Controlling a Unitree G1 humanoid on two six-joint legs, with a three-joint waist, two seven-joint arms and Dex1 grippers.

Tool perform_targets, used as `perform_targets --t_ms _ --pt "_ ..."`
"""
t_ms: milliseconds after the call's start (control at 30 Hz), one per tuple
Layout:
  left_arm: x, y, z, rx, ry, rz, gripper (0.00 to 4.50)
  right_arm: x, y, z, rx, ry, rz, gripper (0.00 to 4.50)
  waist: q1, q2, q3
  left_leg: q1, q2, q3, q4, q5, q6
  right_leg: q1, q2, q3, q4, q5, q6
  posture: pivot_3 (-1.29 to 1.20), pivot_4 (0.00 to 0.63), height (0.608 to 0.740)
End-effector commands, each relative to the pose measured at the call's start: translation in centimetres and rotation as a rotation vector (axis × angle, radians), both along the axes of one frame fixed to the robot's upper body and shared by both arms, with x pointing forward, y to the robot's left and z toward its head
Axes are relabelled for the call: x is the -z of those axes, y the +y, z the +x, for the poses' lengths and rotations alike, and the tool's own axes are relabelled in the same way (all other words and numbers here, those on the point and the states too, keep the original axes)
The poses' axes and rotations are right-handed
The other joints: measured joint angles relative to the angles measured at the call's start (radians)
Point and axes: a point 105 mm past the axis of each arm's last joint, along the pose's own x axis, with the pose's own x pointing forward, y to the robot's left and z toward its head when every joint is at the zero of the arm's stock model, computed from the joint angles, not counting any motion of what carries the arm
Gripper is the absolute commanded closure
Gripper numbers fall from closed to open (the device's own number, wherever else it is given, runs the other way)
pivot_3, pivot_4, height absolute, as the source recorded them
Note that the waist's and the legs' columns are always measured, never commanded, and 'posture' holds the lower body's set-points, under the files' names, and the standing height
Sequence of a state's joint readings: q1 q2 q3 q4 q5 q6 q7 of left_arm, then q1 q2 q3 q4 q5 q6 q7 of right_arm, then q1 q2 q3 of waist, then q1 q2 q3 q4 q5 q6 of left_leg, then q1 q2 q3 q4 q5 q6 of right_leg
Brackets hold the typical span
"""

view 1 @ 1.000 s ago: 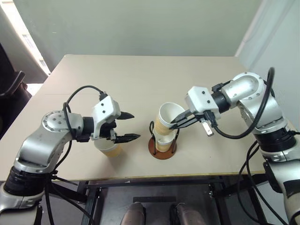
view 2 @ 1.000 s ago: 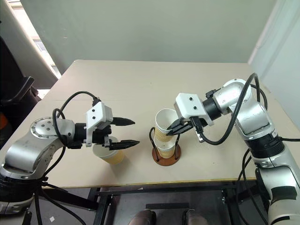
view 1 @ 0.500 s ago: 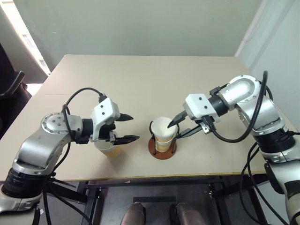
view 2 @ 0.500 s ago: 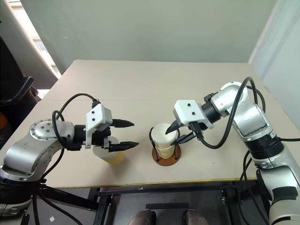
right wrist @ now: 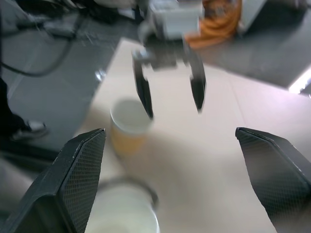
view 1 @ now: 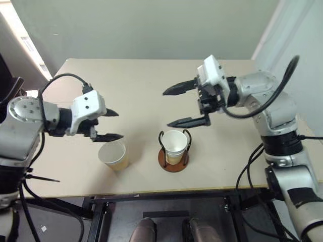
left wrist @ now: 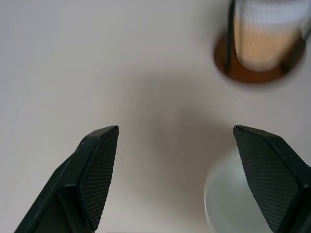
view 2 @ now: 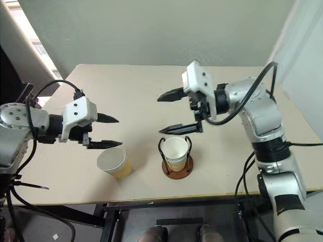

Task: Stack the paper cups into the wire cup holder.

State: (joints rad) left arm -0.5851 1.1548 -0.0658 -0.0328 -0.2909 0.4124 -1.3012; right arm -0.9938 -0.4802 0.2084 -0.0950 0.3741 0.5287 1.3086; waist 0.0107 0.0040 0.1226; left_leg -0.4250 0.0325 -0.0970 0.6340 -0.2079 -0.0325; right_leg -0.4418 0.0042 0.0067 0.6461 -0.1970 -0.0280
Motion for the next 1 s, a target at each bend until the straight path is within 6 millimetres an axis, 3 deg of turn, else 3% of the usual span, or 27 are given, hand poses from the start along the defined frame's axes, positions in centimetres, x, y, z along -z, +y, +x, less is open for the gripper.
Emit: perform_targets --t_ms 33,167,467,567,867,900,1000 --pt "-0.2 0.4 -0.1 0.051 0.031 0.058 0.44 0.3 0.9 -0.3 0.014 -0.032 0.008 0.05 0.003 0.000 0.000 -0.001 0.000 -0.001 0.000 0.000 0.000 -0.001 0.000 -0.001 0.000 0.000 0.000 0.00 0.150 0.740" --pt "-0.2 1.1 0.0 0.061 0.062 0.096 0.44 0.8 0.7 -0.9 0.002 -0.003 0.001 0.05 0.004 0.000 0.000 -0.014 0.000 -0.003 0.003 0.000 -0.001 -0.011 0.000 -0.003 0.000 0.006 0.011 0.00 0.150 0.740" --pt "2.6 0.9 0.4 0.087 0.155 0.155 0.44 1.2 0.3 -0.9 0.031 0.002 -0.006 0.05 0.001 0.000 0.000 -0.013 0.000 -0.003 0.003 0.000 -0.002 -0.011 0.000 -0.002 0.001 0.007 0.011 0.00 0.150 0.740" --pt "3.3 0.6 0.3 0.099 0.178 0.165 1.08 1.4 0.2 -0.8 0.039 -0.001 -0.019 0.00 0.000 -0.001 0.000 -0.012 0.000 -0.003 0.004 0.001 -0.001 -0.010 0.000 -0.002 0.001 0.007 0.011 0.00 0.150 0.740" --pt "3.5 1.3 0.6 0.076 0.179 0.203 4.28 1.6 0.1 -0.5 0.062 -0.014 -0.026 0.00 0.000 -0.001 0.000 -0.012 0.000 -0.003 0.005 0.001 -0.001 -0.010 0.000 -0.002 0.001 0.008 0.012 0.00 0.150 0.740" --pt "3.3 1.3 0.7 0.077 0.174 0.195 4.47 1.5 0.0 -0.4 0.066 -0.017 -0.026 0.00 0.000 -0.001 0.000 -0.012 0.000 -0.003 0.005 0.001 -0.001 -0.010 0.000 -0.002 0.001 0.008 0.012 0.00 0.150 0.740" --pt "2.2 0.8 0.5 0.111 0.155 0.146 4.47 1.0 -0.7 -0.1 0.087 -0.005 -0.014 0.00 0.001 -0.001 0.000 -0.012 0.000 -0.003 0.005 0.001 -0.001 -0.010 0.000 -0.002 0.001 0.008 0.012 0.00 0.150 0.740"
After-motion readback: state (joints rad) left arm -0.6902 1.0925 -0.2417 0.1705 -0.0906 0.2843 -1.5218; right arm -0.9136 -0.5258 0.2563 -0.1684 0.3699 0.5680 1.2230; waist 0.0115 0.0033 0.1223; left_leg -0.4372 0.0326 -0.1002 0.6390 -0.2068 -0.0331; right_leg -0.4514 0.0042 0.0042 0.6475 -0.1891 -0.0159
